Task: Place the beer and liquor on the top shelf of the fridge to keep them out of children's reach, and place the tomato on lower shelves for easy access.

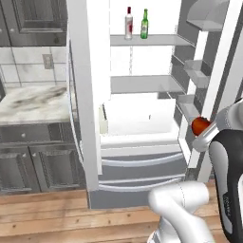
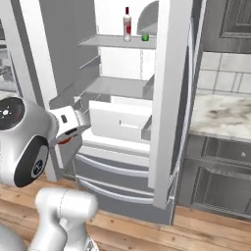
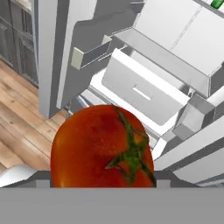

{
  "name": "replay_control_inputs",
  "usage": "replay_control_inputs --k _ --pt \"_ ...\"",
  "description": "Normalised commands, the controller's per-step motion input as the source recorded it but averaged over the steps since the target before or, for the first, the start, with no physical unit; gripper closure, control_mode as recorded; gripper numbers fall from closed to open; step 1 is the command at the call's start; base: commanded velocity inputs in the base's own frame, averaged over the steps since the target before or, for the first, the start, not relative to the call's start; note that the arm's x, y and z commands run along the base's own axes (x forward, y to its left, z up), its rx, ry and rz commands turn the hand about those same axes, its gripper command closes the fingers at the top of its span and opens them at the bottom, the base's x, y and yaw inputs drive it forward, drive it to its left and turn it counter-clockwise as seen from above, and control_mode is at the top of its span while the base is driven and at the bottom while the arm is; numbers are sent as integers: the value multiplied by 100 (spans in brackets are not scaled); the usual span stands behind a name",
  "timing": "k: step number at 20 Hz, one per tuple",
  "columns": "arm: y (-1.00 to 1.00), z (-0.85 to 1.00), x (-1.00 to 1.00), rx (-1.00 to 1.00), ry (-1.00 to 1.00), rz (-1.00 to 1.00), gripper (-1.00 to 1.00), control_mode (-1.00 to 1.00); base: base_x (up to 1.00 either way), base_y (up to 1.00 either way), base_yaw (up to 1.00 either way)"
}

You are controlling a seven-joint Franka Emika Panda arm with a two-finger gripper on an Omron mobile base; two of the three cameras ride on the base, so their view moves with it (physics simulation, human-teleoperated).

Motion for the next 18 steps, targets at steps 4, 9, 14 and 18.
replay_control_inputs --k 4,9,14,18 --pt "0 0 0 0 0 0 100 100 52 56 -27" --pt "0 0 0 0 0 0 100 100 66 24 -22" --pt "0 0 0 0 0 0 100 100 73 1 -14" --pt "0 0 0 0 0 0 100 100 70 0 -9"
